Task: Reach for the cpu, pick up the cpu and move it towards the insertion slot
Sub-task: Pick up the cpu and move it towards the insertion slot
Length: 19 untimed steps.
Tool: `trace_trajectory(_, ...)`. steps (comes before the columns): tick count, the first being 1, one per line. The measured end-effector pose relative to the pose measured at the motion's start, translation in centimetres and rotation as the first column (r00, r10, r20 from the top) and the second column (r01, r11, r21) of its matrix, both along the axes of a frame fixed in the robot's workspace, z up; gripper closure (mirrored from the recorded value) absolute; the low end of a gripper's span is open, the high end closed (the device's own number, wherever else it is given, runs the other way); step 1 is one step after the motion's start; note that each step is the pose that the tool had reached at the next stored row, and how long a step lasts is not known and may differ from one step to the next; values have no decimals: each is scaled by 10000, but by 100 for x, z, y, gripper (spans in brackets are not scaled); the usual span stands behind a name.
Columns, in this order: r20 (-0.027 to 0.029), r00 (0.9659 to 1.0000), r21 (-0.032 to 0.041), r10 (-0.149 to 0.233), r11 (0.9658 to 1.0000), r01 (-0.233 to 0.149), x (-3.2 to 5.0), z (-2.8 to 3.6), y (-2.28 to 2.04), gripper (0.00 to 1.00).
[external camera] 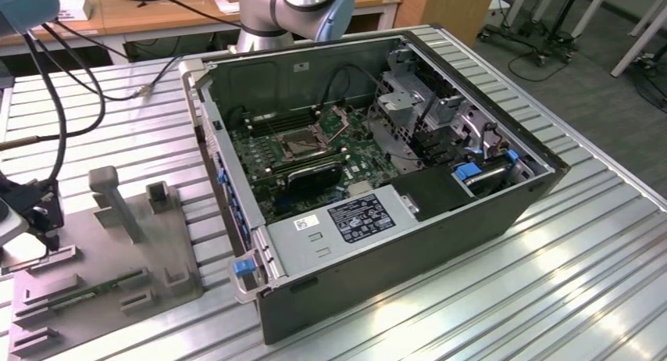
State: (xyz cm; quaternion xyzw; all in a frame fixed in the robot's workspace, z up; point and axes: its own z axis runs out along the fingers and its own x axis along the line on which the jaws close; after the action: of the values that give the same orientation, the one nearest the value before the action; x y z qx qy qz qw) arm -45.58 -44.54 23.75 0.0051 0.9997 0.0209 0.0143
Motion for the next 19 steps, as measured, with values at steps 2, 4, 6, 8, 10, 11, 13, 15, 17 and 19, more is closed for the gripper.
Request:
trace_trajectory(2,0,10000,0,0,10000,0,0,14,0,45)
trace_trajectory(4,-1,10000,-1,0,10000,0,0,29,0,45)
trace_trajectory(6,-1,10000,0,0,10000,0,0,44,0,45)
trace_trajectory(8,-1,10000,-1,0,10000,0,0,62,0,45)
trace_trajectory(10,3,10000,1,0,10000,0,0,70,0,45)
trace_trajectory(11,3,10000,1,0,10000,0,0,72,0,45)
trace_trajectory(13,-2,10000,-1,0,10000,0,0,82,0,45)
trace_trajectory(15,1,10000,0,0,10000,0,0,87,0,45)
trace_trajectory(17,1,10000,3,0,10000,0,0,87,0,45)
trace_trajectory(19,-1,10000,2,0,10000,0,0,89,0,45)
